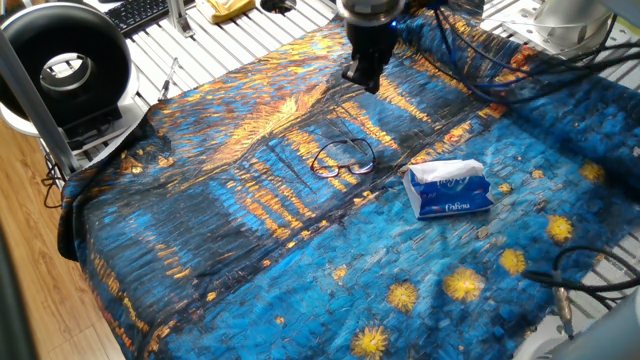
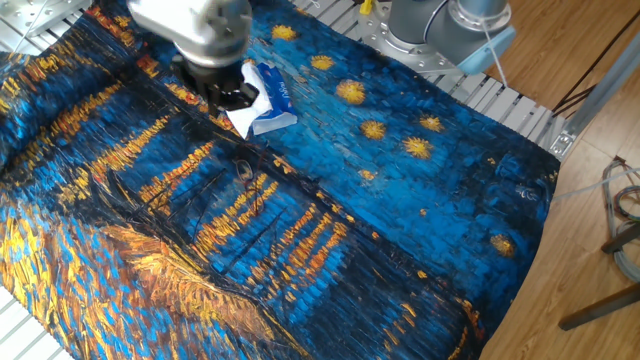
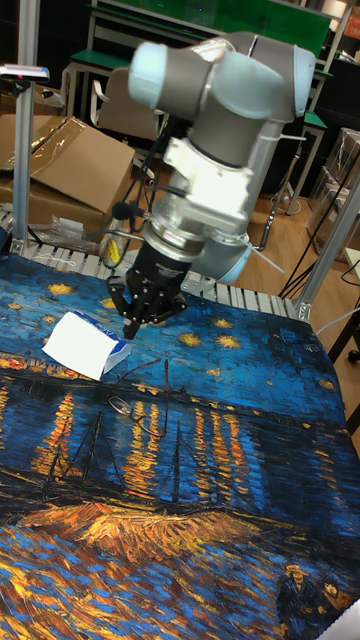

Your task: Unfold the leg of the glasses (with one hand)

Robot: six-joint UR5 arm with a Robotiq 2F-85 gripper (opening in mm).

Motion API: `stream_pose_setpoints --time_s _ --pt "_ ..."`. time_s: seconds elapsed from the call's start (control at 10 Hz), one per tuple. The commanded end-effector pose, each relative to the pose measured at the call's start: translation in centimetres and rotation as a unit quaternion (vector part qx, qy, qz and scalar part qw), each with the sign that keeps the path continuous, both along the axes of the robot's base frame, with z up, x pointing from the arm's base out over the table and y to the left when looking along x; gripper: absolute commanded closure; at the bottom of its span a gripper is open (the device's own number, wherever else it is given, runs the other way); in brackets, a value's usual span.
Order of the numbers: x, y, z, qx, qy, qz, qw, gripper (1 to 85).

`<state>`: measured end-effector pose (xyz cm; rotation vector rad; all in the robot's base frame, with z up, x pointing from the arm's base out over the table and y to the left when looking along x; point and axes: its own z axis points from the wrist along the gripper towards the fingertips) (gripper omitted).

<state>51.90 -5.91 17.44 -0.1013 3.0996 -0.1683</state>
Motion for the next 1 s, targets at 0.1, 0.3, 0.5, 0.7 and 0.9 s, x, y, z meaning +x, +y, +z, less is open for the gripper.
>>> stream_pose_setpoints --time_s 0.1,0.3,0.5,0.7,0.9 --pt "-0.1 1.0 -1.3 0.067 -0.007 -0.113 0.9913 84.7" --pt "-0.5 1.3 -1.4 0.073 0.003 -0.118 0.9903 84.7" --pt "-0.3 1.0 -1.5 0.067 0.001 -0.112 0.9915 84.7" --pt "0.0 0.9 -1.6 0.066 -0.004 -0.109 0.9919 84.7" --pt "0.4 0.9 -1.7 0.07 -0.01 -0.105 0.992 84.7"
